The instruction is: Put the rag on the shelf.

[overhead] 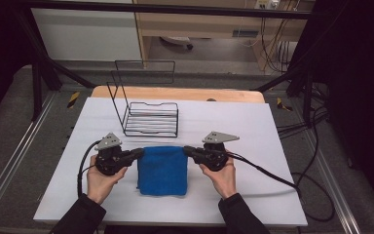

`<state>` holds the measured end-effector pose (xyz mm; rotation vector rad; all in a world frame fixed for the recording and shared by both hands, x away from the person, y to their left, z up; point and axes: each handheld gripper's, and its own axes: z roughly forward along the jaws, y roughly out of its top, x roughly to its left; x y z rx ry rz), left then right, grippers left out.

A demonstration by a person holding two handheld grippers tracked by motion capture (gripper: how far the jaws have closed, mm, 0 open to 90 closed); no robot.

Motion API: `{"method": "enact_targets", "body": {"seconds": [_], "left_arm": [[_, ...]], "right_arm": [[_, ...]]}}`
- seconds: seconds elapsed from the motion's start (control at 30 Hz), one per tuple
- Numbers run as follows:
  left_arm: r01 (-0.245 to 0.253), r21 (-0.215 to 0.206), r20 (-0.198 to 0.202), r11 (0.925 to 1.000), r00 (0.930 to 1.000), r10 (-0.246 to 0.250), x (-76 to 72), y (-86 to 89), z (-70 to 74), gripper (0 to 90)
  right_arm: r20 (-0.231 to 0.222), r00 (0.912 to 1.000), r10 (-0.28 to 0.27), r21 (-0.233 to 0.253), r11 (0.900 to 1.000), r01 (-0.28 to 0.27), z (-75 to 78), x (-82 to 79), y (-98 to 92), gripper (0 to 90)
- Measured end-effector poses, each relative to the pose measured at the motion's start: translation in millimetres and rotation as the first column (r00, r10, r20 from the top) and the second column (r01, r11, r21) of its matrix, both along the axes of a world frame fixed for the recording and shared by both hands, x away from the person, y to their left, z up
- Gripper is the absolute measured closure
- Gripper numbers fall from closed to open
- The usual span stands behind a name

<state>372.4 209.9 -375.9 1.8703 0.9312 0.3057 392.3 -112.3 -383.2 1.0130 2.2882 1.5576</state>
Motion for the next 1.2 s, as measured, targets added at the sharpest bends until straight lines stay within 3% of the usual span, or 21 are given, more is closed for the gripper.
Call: {"method": "enact_targets", "body": {"seconds": [0.3,0.67,0.87,1.2], "left_arm": [[-0.002,-0.02,0.056,0.9998,0.9985,0.003,-8.8,-0.9,12.3,85.9],[-0.011,-0.05,0.12,0.9987,0.9926,0.017,-17.1,-1.7,28.3,85.9],[-0.013,-0.061,0.146,0.9981,0.989,0.022,-19.2,-2.7,34.1,85.9],[-0.013,-0.096,0.212,0.9953,0.9768,0.033,-22.8,-3.2,52.0,86.0]], "right_arm": [[0.06,0.9982,-0.001,0.014,1.0,0.0,14.2,-7.0,-2.0,86.4],[0.141,0.99,-0.007,0.026,1.0,0.003,34.0,-16.8,-3.8,86.5],[0.187,0.9822,-0.013,0.037,0.999,0.006,46.0,-22.6,-4.0,86.6],[0.259,0.9656,-0.028,0.07,0.997,0.01,67.0,-30.8,-5.7,86.7]]}}
